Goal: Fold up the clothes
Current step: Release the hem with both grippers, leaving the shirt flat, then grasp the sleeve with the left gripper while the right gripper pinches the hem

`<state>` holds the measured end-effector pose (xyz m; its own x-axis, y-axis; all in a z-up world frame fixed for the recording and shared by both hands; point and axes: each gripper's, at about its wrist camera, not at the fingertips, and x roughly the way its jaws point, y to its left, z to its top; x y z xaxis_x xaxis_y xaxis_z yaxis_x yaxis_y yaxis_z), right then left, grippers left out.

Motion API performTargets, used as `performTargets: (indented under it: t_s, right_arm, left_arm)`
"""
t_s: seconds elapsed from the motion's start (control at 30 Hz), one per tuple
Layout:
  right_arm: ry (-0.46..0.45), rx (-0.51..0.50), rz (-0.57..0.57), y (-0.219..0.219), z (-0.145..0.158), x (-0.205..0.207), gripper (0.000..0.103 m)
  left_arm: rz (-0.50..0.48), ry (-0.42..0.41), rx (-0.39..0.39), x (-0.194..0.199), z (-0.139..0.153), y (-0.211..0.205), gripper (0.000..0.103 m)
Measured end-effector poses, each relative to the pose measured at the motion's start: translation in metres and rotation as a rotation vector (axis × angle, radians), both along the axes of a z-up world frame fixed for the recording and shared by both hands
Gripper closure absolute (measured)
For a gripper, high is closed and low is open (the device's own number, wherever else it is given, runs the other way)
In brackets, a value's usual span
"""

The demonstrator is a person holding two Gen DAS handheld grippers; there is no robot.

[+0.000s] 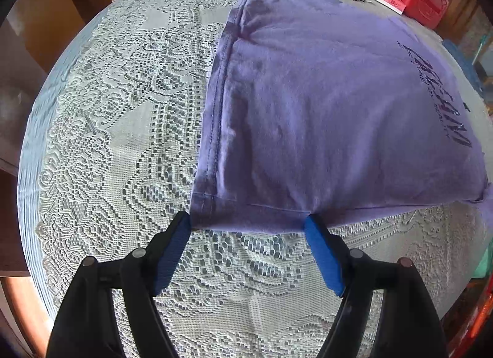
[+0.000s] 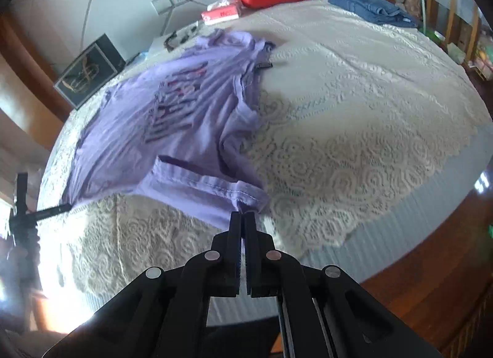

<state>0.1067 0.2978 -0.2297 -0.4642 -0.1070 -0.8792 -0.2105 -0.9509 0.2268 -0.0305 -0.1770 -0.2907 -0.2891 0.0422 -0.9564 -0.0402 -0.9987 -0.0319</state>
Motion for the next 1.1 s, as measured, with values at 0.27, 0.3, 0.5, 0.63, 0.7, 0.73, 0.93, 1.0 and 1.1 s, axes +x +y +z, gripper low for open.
performTargets:
  t_s: [0.27, 0.3, 0.5, 0.63, 0.7, 0.73, 0.93, 1.0, 1.1]
  right_arm:
    - [-0.009, -0.011, 0.041, -0.013, -0.001, 0.011, 0.101]
    - [-0.008, -0.013, 0.040, -0.012, -0.001, 0.008, 0.101]
    - [0.008, -0.014, 0.059, -0.011, 0.005, -0.008, 0.101]
    - [0.026, 0.010, 0.082, -0.009, 0.017, -0.017, 0.101]
    - [0.052, 0.015, 0.105, -0.009, 0.029, -0.022, 0.101]
    - [0.067, 0.017, 0.122, -0.010, 0.035, -0.026, 0.101]
    - [-0.010, -0.007, 0.211, -0.011, 0.040, -0.047, 0.073]
    - [0.002, -0.045, 0.129, 0.007, 0.039, -0.052, 0.072]
    - [0.020, -0.127, -0.015, 0.038, 0.035, -0.066, 0.072]
  left_arm:
    - [-0.039, 0.068, 0.006, 0.019, 0.011, -0.011, 0.027]
    - [-0.041, 0.059, 0.000, 0.016, 0.007, -0.008, 0.027]
    - [0.003, 0.066, -0.016, 0.001, -0.001, -0.006, 0.035]
    - [-0.006, 0.069, -0.023, -0.001, 0.009, -0.004, 0.087]
    - [0.004, 0.071, -0.008, -0.004, 0.013, -0.006, 0.087]
    - [0.010, 0.070, 0.002, -0.006, 0.015, -0.007, 0.087]
    - [0.048, 0.065, 0.062, -0.019, 0.026, -0.013, 0.087]
    - [0.060, 0.064, 0.082, -0.023, 0.030, -0.015, 0.087]
    - [0.079, 0.061, 0.112, -0.029, 0.035, -0.018, 0.082]
